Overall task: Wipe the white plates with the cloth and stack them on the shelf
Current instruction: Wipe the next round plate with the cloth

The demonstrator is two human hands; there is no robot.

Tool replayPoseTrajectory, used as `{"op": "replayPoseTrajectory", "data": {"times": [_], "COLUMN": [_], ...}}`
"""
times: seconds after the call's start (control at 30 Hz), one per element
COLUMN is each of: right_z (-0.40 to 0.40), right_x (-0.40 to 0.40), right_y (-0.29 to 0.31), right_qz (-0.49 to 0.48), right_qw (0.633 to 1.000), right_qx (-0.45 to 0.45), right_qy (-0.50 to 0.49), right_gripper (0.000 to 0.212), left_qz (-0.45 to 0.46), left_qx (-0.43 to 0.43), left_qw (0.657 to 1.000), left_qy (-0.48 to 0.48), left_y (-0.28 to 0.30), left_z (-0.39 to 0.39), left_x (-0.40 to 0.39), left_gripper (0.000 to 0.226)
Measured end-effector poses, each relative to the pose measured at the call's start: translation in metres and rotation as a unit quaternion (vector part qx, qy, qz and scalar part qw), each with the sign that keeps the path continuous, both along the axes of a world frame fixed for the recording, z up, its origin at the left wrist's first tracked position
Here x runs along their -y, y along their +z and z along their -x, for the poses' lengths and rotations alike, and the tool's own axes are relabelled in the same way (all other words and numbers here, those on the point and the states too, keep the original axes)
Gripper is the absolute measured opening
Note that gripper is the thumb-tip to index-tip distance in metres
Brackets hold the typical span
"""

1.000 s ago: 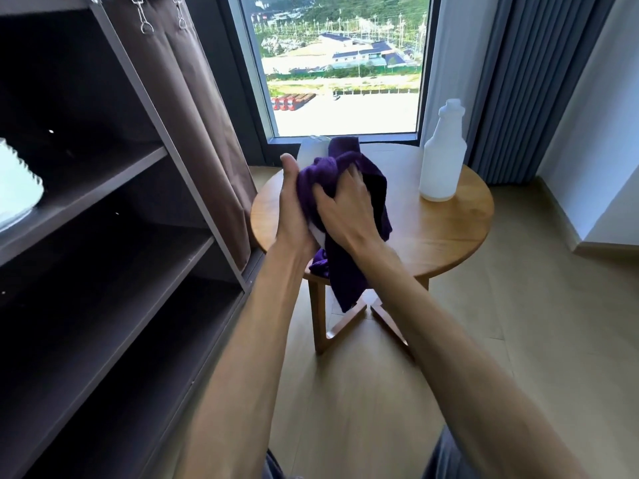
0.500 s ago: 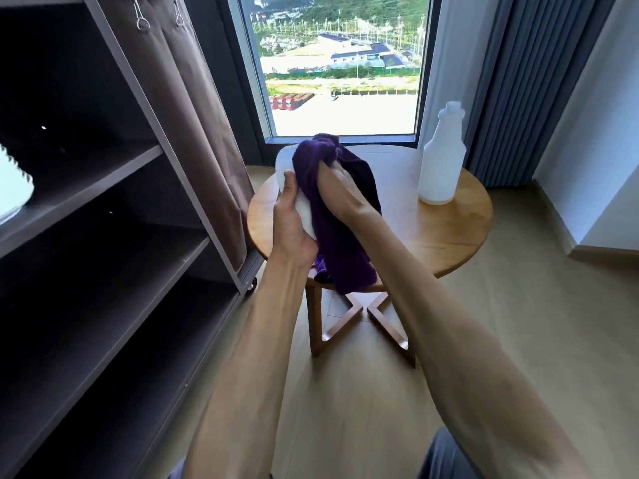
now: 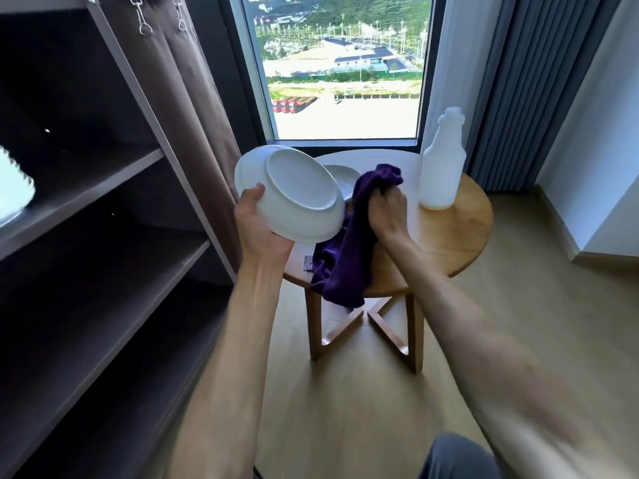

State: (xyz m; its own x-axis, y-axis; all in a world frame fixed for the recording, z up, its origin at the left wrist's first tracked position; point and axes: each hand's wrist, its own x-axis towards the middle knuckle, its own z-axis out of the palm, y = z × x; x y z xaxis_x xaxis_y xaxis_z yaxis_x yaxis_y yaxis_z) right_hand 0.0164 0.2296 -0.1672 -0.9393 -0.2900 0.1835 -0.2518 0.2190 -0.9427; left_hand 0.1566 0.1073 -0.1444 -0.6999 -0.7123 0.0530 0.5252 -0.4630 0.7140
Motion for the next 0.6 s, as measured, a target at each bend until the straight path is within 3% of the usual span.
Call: {"op": "replayPoseTrajectory", "data": {"times": [0.1, 0.2, 0.3, 0.37, 0.43, 0.5, 0.57, 0.6], "right_z": [0.016, 0.023, 0.03, 0.02, 0.008, -0.008, -0.024, -0.033], "right_x": [-0.014, -0.015, -0.003, 0.001, 0.009, 0.018, 0.028, 0.031], "right_y": [0.047, 0.077, 0.078, 0.072, 0.068, 0.073, 0.08, 0.084], "right_qz": [0.079, 0.104, -0.077, -0.235, -0.265, -0.071, 0.106, 0.149], "right_qw": [0.995, 0.991, 0.996, 0.968, 0.962, 0.995, 0.966, 0.938], "right_qx": [0.004, -0.025, 0.041, 0.063, 0.027, 0.038, 0.158, 0.202], "right_qy": [-0.064, -0.081, -0.005, 0.064, 0.054, 0.066, 0.173, 0.238], "right_gripper": [0.039, 0.042, 0.032, 0.013, 0.005, 0.03, 0.062, 0.064], "left_qz": [0.038, 0.062, 0.089, 0.125, 0.171, 0.239, 0.359, 0.42], "left_qx": [-0.02, 0.02, 0.062, 0.086, 0.122, 0.166, 0.214, 0.235], "left_qw": [0.999, 0.998, 0.993, 0.987, 0.974, 0.951, 0.899, 0.865], "left_qy": [-0.018, -0.004, 0.036, 0.06, 0.082, 0.103, 0.132, 0.14], "left_y": [0.007, 0.01, 0.014, 0.019, 0.021, 0.021, 0.019, 0.017], "left_z": [-0.006, -0.008, -0.01, -0.01, -0.01, -0.01, -0.007, -0.006], "left_x": [0.009, 0.01, 0.002, -0.004, -0.008, -0.011, -0.014, -0.015], "left_gripper": [0.058, 0.057, 0.077, 0.08, 0.077, 0.065, 0.053, 0.05]}}
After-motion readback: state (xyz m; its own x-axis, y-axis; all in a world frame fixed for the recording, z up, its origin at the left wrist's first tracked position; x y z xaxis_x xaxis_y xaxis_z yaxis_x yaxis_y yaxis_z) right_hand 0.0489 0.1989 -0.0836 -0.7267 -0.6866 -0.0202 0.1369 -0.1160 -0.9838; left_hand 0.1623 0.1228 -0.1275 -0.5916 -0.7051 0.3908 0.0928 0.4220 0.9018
